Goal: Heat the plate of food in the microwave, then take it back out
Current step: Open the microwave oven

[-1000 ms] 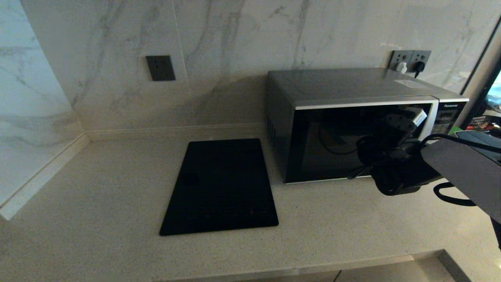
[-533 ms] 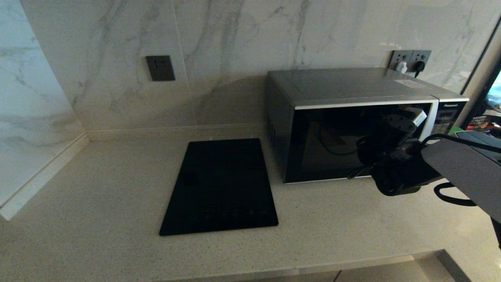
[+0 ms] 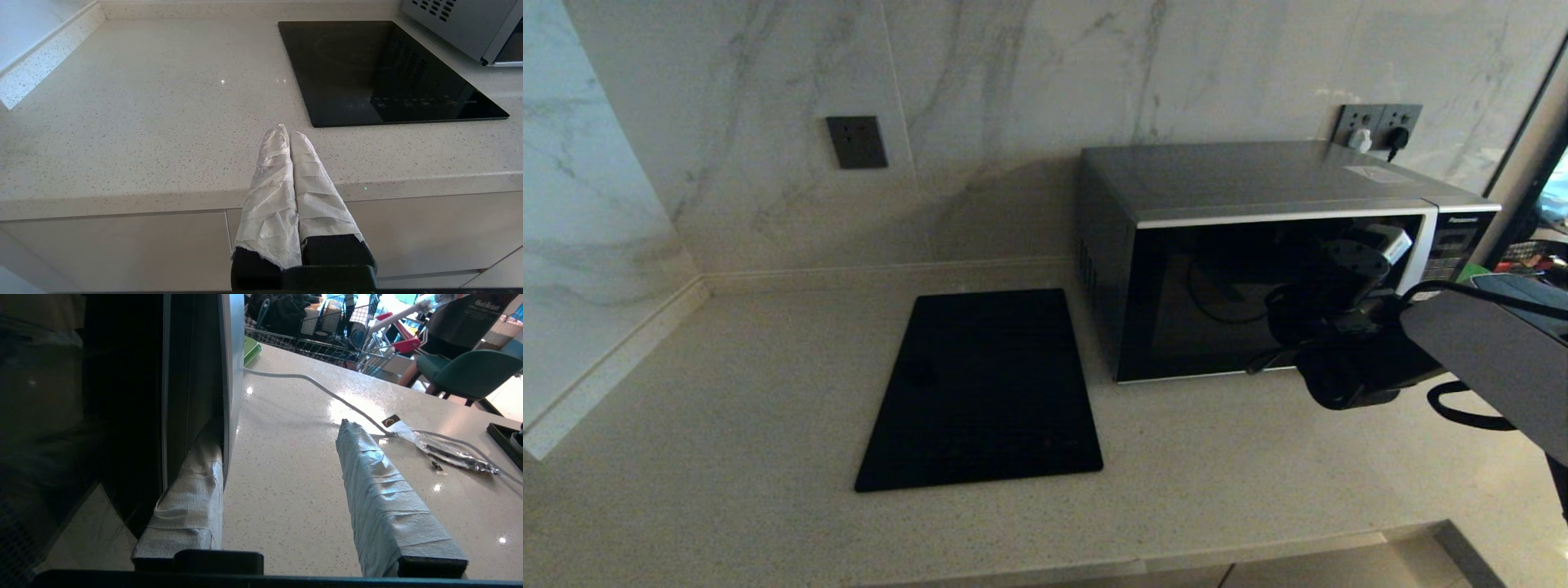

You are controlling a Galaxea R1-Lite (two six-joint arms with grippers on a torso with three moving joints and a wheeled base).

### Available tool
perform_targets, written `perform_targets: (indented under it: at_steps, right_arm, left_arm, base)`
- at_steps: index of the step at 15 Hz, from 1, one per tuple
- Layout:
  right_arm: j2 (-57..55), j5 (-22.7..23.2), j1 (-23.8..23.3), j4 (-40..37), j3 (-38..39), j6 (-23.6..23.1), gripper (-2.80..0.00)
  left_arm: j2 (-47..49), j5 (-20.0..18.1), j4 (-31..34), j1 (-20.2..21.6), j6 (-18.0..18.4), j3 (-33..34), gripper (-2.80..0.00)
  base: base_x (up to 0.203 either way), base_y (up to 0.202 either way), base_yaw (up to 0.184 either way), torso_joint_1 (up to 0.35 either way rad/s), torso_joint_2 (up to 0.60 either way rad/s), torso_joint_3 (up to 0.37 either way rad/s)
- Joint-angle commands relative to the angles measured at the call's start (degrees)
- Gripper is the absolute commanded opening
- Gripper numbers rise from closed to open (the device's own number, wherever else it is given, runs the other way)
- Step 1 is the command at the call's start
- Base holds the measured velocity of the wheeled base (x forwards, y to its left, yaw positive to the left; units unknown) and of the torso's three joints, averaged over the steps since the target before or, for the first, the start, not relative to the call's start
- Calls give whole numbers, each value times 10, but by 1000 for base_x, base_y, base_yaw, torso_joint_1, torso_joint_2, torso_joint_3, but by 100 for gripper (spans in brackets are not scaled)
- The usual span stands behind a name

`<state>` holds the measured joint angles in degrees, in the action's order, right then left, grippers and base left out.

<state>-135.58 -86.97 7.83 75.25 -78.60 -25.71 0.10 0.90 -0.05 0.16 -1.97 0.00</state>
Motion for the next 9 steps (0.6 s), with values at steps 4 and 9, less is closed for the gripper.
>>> perform_targets:
  at_steps: [4, 9]
  right_arm:
    - [-4, -7, 11, 3, -1, -3, -280]
    - [-8, -7, 19, 3, -4, -4, -280]
  left_arm:
    - [0, 1, 0, 0, 0, 0, -280]
    - [0, 0, 0, 0, 0, 0, -280]
  base:
    - [0, 0, 0, 0, 0, 0]
    - [0, 0, 0, 0, 0, 0]
